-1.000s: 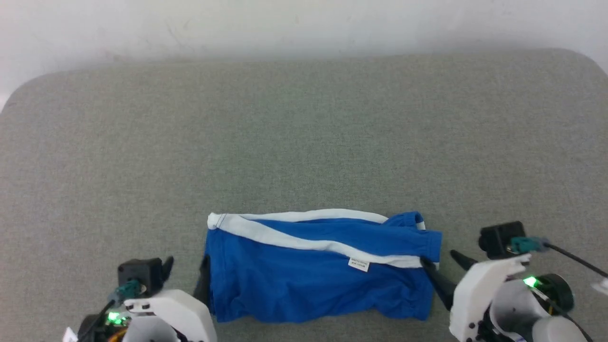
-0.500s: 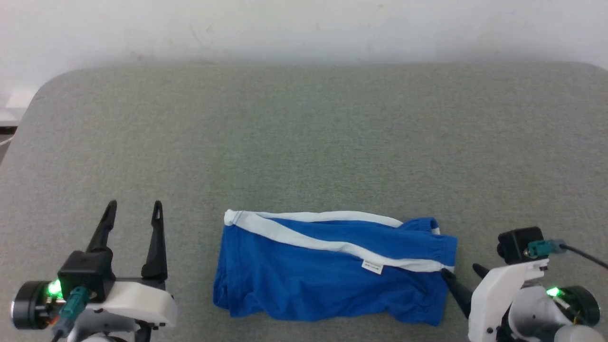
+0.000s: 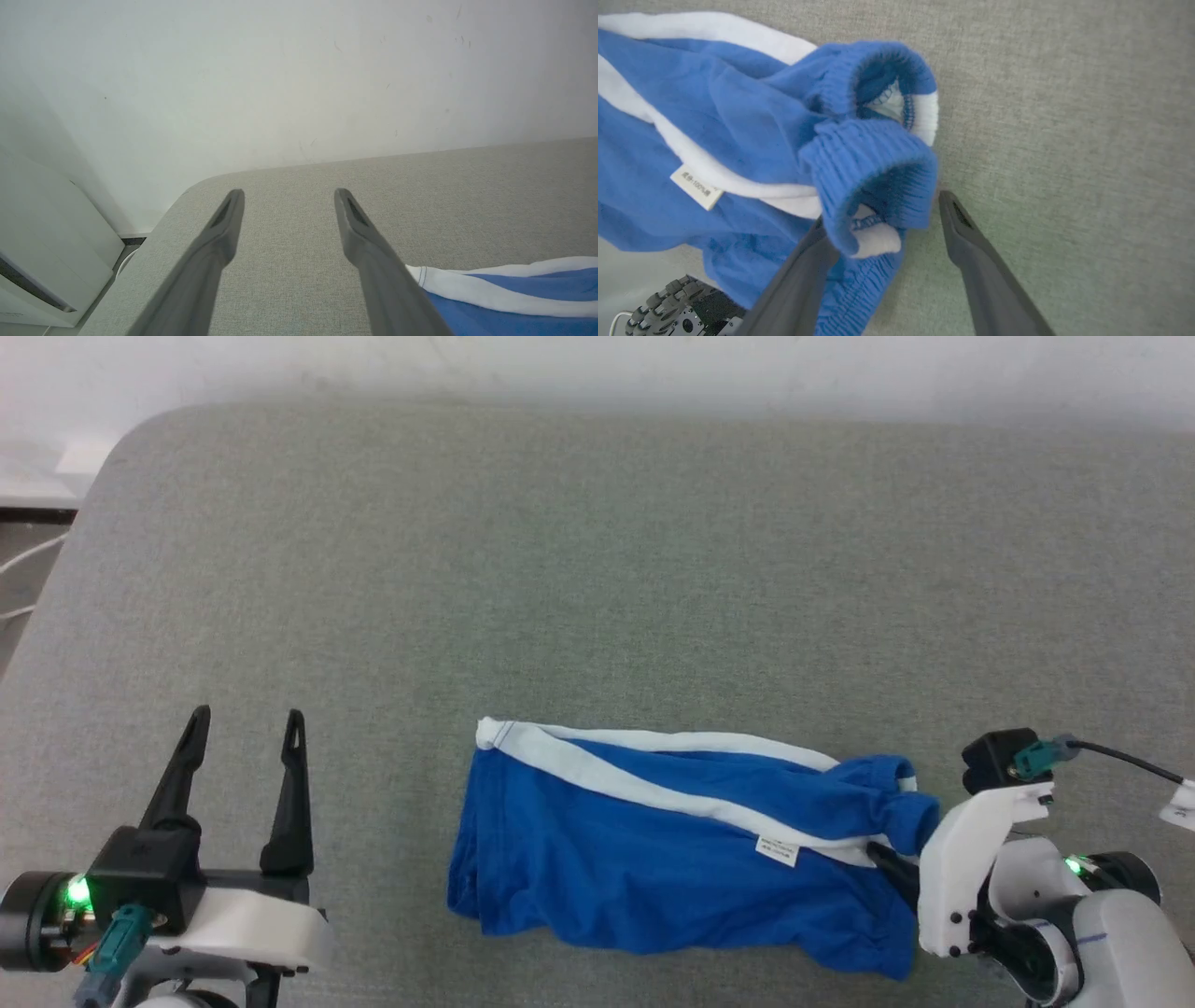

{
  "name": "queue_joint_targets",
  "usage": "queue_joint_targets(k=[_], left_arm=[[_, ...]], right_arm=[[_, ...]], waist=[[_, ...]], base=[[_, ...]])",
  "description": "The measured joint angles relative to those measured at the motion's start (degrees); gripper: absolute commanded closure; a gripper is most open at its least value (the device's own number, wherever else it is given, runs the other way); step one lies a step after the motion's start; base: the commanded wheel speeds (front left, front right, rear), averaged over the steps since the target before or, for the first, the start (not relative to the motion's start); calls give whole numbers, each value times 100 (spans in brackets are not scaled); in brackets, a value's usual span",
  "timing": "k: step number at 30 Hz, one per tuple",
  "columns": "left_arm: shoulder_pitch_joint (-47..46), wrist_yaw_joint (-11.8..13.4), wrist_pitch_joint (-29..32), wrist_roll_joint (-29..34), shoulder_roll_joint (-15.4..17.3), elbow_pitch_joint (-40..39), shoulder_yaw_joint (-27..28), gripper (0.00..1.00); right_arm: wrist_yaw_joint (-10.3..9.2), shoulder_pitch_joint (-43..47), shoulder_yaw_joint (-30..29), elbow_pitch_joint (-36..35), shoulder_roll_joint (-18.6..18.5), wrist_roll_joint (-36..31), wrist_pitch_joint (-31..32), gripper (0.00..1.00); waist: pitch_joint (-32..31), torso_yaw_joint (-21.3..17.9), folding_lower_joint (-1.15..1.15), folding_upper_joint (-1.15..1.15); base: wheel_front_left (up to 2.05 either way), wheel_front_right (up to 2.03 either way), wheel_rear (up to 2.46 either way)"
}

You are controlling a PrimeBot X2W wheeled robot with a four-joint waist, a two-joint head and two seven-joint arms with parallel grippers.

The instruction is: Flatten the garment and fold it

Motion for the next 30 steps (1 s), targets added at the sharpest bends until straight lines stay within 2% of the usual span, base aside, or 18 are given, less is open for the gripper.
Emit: queue_joint_targets(k=[5,6,7,8,20,25,30], left_arm=[[0,10,-18,1,-27,-20,-22,0],[0,10,-18,0,-47,-20,-47,0],[0,10,-18,0,-49,-20,-57,0],[0,10,-18,0,-49,-20,-57,0],[100,41,112,0,-40,-15,-174,0],[118,86,181,1,-19,-93,-187,0],[179,141,214,8,9,-172,-190,0]], right_arm=[[0,-224,109,448,-20,34,115,0],[0,-315,154,558,-57,105,266,15],[-1,-338,168,589,-75,131,335,39],[-1,-338,168,589,-75,131,335,100],[-1,-287,434,508,-143,530,666,100],[1,-263,300,167,-463,671,911,100],[1,-250,-246,-93,-937,679,1196,100]], waist=[[111,55,0,0],[135,86,-1,0],[140,100,-1,0],[140,100,-1,0],[-147,45,0,0],[-272,-71,-1,0],[-317,-189,-1,0]], base=[[0,0,0],[0,0,0],[0,0,0],[0,0,0],[0,0,0],[0,0,0],[0,0,0]])
